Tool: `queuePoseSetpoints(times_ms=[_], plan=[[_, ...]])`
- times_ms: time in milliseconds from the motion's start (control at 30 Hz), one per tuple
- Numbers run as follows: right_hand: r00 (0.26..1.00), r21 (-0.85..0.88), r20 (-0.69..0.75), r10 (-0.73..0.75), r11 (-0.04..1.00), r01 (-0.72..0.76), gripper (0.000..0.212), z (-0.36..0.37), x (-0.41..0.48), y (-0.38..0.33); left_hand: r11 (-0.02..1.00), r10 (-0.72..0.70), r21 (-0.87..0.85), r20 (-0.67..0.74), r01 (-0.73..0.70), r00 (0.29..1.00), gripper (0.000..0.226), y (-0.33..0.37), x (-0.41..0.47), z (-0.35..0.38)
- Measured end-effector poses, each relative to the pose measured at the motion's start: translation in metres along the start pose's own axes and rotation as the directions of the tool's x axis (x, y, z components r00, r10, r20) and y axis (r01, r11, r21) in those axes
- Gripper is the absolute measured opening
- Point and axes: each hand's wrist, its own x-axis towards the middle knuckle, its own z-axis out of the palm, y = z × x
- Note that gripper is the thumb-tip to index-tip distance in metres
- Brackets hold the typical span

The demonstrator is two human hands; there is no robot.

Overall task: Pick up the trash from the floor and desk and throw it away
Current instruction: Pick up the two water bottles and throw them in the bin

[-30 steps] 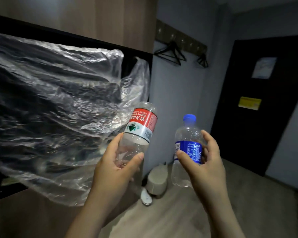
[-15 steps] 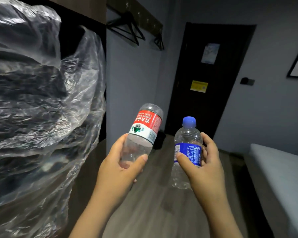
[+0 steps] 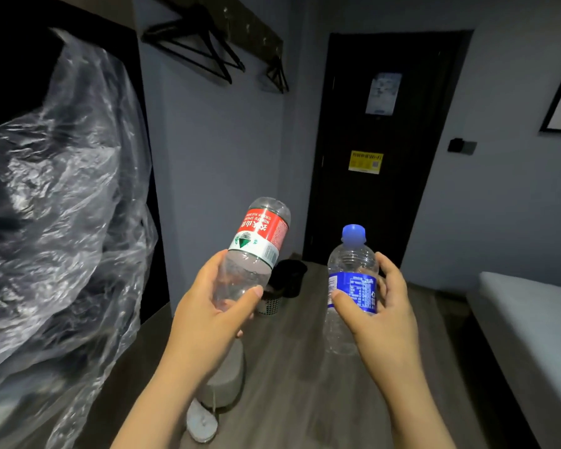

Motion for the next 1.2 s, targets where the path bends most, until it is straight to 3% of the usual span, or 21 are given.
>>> queuePoseSetpoints(times_ms=[467, 700, 967, 1200], plan=[[1.000, -0.100, -0.002, 0.013, 0.995, -0.013, 0.077, 0.076, 0.186, 0.102, 0.995, -0.096, 0.030, 0.011, 0.096, 0.995, 0.051, -0.112, 0.196, 0.039], [0.999, -0.164, -0.021, 0.047, 0.985, -0.050, 0.078, 0.140, 0.286, 0.143, 0.990, -0.144, -0.007, 0.004, 0.144, 0.990, 0.066, -0.171, 0.332, 0.041], [0.984, -0.178, -0.059, 0.170, 0.968, -0.178, 0.077, 0.174, 0.379, 0.210, 0.969, -0.247, -0.002, 0.099, 0.248, 0.964, 0.042, -0.238, 0.437, 0.082], [0.969, -0.178, -0.109, 0.223, 0.954, -0.240, 0.083, 0.168, 0.480, 0.280, 0.966, -0.254, 0.063, 0.097, 0.249, 0.962, 0.042, -0.287, 0.522, 0.150]])
